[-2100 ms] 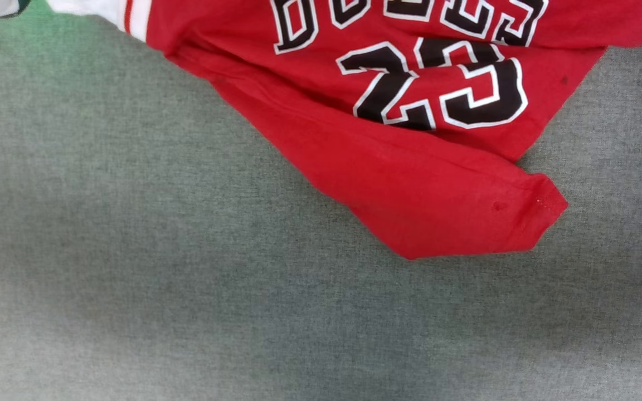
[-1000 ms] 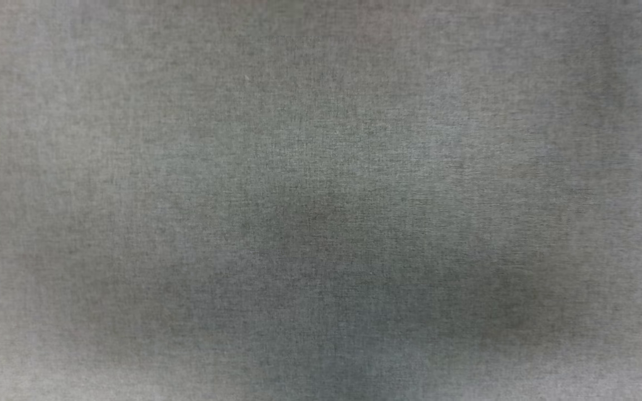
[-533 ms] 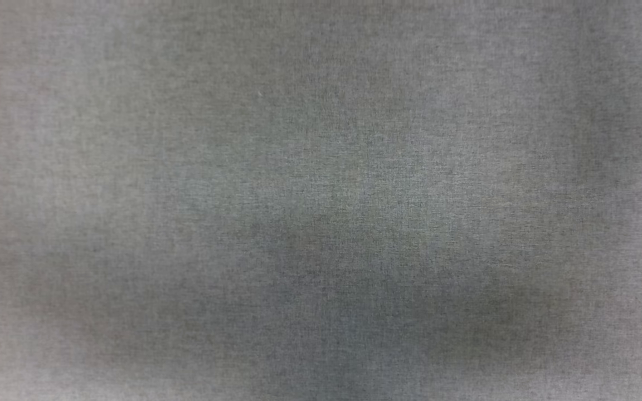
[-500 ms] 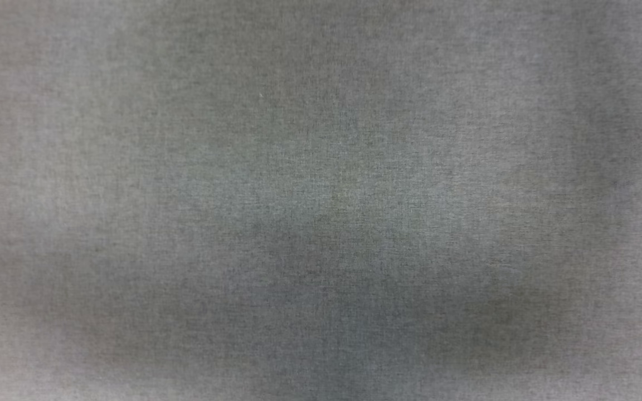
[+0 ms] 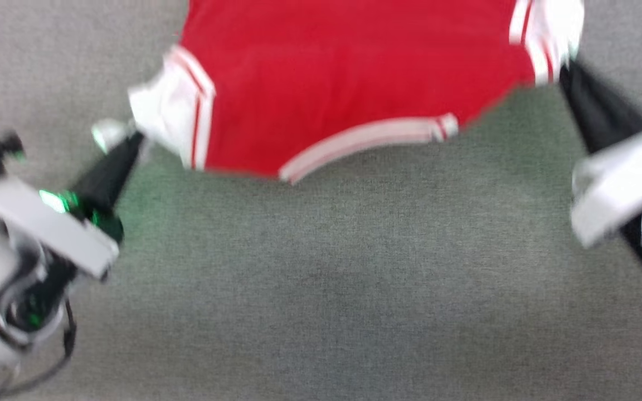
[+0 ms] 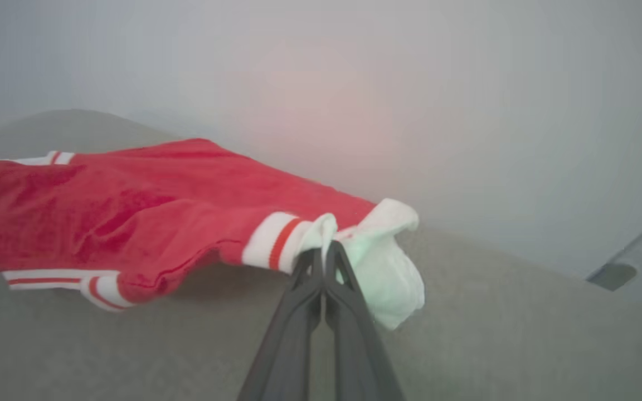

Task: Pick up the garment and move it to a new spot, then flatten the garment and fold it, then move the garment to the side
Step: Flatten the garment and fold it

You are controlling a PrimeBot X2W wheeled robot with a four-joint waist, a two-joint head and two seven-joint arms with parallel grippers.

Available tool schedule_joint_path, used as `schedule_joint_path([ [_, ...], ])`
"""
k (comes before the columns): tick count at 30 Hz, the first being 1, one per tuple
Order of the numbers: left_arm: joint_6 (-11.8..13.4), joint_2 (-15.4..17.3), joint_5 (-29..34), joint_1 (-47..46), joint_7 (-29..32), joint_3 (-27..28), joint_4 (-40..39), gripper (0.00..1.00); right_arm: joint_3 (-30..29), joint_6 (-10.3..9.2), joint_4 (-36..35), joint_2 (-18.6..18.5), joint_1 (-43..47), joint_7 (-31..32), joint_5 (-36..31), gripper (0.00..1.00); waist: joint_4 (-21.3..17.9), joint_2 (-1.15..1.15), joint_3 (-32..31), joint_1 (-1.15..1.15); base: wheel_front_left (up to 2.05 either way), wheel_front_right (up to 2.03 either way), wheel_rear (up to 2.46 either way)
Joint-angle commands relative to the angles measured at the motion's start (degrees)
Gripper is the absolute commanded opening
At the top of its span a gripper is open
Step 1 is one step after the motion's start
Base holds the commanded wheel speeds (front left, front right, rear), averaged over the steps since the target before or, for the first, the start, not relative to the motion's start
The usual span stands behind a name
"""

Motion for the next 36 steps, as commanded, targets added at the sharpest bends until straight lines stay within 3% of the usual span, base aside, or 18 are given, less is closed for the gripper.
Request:
schedule_joint_path([
  [1, 0.02, 0.34, 0.72, 1.81, -0.21, 0.01, -0.39, 0.0, -0.11, -0.09, -1.64, -0.29, 2.64, 1.24, 0.49, 0.0, 0.04, 0.0, -1.95, 0.0, 0.0, 0.0, 0.0],
  [12, 0.03, -0.13, 5.97, 20.25, -0.2, 7.99, -4.96, 0.0, -2.46, -0.09, -17.23, -0.2, 27.57, 14.38, 8.62, 0.0, -1.41, 0.0, -6.08, 0.0, 0.0, 0.0, 0.0],
  [21, 0.03, 4.17, 9.37, 35.56, -0.21, 12.47, -9.63, 0.0, -5.24, -0.09, -23.72, 0.02, 40.85, 20.39, 12.7, 0.0, -2.08, 0.0, -6.66, 0.0, 0.0, 0.0, 0.0],
  [27, 0.03, 6.54, 10.86, 41.94, -0.22, 13.73, -13.19, 0.0, -6.73, -0.09, -26.17, -0.25, 44.65, 22.56, 12.85, 0.0, -1.97, 0.0, -5.56, 0.0, 0.0, 0.0, 0.0],
  [36, 0.03, 3.33, 11.98, 38.86, -0.09, 11.22, -11.24, 0.0, -1.3, -0.09, -20.64, -1.96, 40.32, 22.98, 11.21, 0.0, -2.11, 0.0, -2.92, 0.0, 0.0, 0.0, 0.0],
])
